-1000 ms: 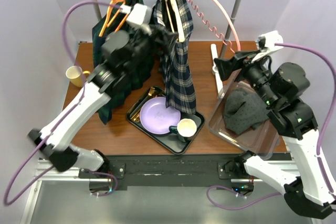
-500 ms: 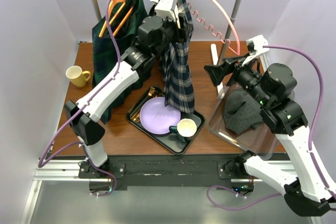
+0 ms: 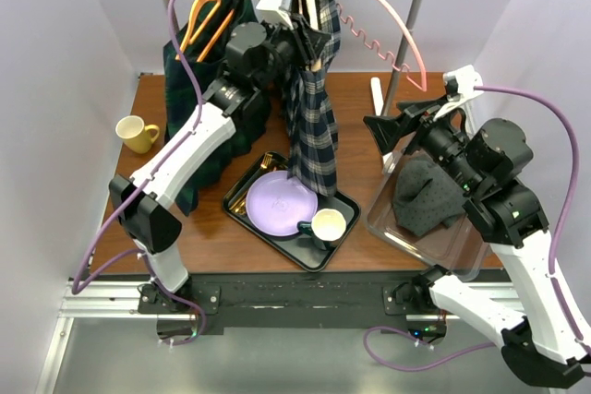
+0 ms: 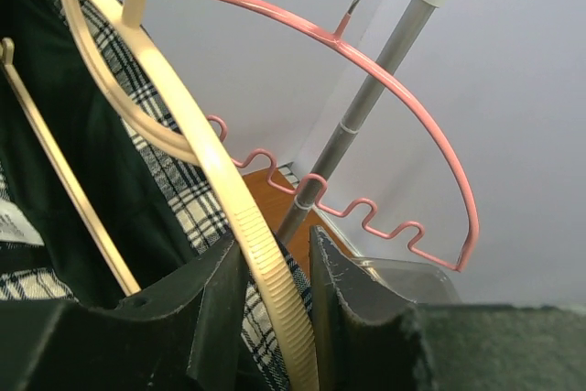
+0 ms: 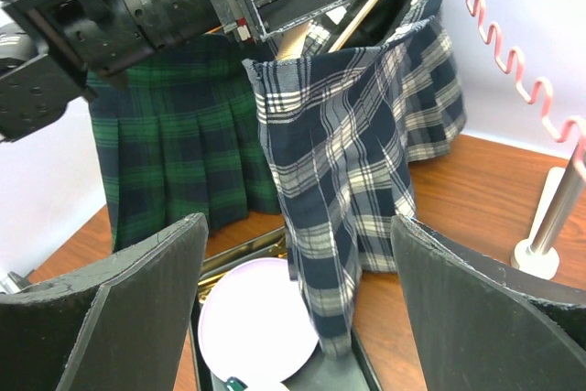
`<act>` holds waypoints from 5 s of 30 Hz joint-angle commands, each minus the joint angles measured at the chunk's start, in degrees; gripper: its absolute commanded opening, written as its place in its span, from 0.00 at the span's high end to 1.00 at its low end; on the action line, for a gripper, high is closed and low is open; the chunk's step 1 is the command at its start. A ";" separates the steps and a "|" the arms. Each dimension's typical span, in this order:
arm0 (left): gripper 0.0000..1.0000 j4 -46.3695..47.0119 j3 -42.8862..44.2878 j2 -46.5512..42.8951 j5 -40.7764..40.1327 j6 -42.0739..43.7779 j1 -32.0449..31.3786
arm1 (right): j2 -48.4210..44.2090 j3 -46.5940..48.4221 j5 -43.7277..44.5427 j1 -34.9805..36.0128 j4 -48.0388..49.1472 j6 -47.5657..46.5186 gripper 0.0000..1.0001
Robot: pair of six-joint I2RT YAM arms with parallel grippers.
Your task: Remove the skirt from the hanger
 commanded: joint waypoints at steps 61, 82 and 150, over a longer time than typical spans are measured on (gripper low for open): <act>1.00 11.00 -3.06 -15.84 5.32 -3.80 2.97 | 1.19 1.12 -5.12 0.33 1.93 0.19 0.13; 1.00 3.70 -13.08 -29.29 0.32 -6.60 3.32 | 11.30 5.00 -8.12 13.57 11.67 17.42 0.13; 1.00 -16.95 -10.89 -44.50 -5.05 -4.41 3.32 | 17.29 16.93 34.79 34.34 34.28 -37.70 1.00</act>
